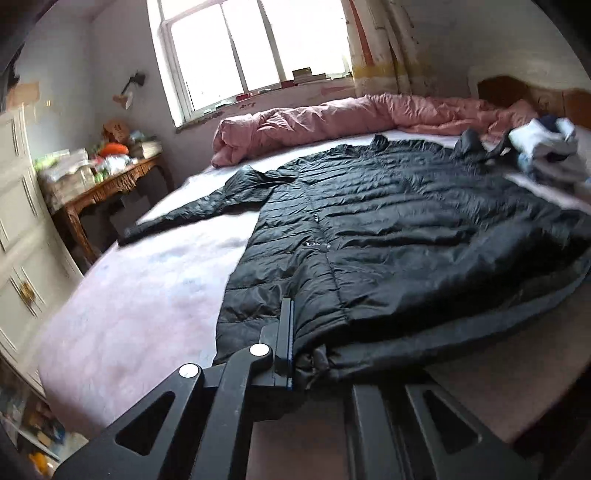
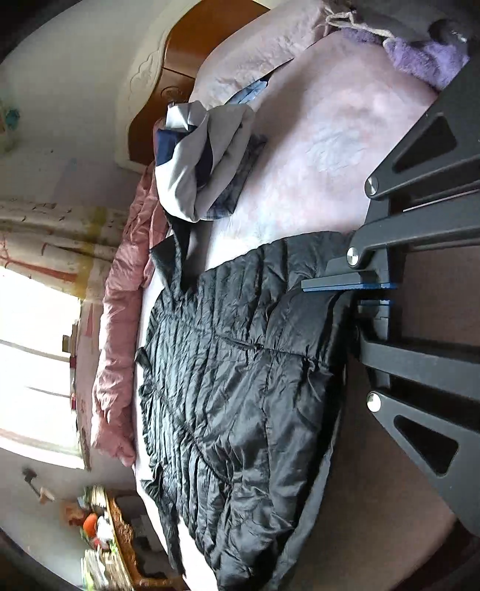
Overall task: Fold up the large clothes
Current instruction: 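Grasp the jacket hem with the right tool while the left tool grasps the hem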
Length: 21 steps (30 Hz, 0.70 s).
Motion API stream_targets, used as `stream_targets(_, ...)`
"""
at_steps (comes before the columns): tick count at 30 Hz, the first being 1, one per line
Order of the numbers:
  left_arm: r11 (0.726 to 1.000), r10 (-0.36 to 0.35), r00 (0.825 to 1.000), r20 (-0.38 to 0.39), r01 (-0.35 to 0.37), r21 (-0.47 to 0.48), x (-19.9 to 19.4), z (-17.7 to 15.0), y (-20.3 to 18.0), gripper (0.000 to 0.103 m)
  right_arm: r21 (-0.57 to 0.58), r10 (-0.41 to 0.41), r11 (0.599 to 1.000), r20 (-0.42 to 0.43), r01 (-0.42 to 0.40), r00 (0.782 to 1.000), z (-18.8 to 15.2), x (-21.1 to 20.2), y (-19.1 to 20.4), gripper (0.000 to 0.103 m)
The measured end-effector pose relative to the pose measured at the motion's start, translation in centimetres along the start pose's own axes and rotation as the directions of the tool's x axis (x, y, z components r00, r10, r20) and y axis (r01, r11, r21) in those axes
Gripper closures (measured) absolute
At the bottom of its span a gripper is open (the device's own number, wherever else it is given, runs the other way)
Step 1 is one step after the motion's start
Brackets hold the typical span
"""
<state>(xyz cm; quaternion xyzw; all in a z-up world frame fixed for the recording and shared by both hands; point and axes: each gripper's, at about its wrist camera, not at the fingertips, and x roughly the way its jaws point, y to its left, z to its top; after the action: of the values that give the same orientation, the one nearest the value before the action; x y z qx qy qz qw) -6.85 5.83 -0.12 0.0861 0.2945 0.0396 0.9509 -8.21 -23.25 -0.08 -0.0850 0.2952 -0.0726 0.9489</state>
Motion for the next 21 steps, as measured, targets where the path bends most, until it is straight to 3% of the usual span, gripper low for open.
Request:
stream_targets(5,0.997,-0.066,0.997,-0.047,0.064,-0.044,-0.2,0.9,1.2,0.097,-0.021,0.068,0.997,-0.005,-0.068,0.998,-0.4,-2.1,-0.7,0.099)
stream_targets(9,1.0,-0.009,0.999,-0.035,0.009,-0.003,2.8,4.6,1.2,0.093,-0.033,0.112,0.993,0.015,-0.111,0.994,3.6,-0.6,-1.0,0.099)
stream_targets(13,0.998,0.025,0.997,-0.071,-0.021,0.054,8.7,8.9,0.6,0.094,-0.037,0.087,0.996,-0.014,-0.087,0.996,8.5,4.3,-0.6,0.099)
stream_targets(17,0.998,-0.05,0.989,-0.141,0.055,0.036,14.4,10.7,0.4,0.094,-0.032,0.089,0.995,-0.081,-0.092,0.993,11.7,11.1,0.4,0.099)
stream_targets(21,0.988,-0.154,0.97,-0.186,0.156,-0.005,18.1,9.0,0.3,0.092,-0.017,0.122,0.992,-0.124,-0.125,0.985,11.0,15.7,1.3,0.099)
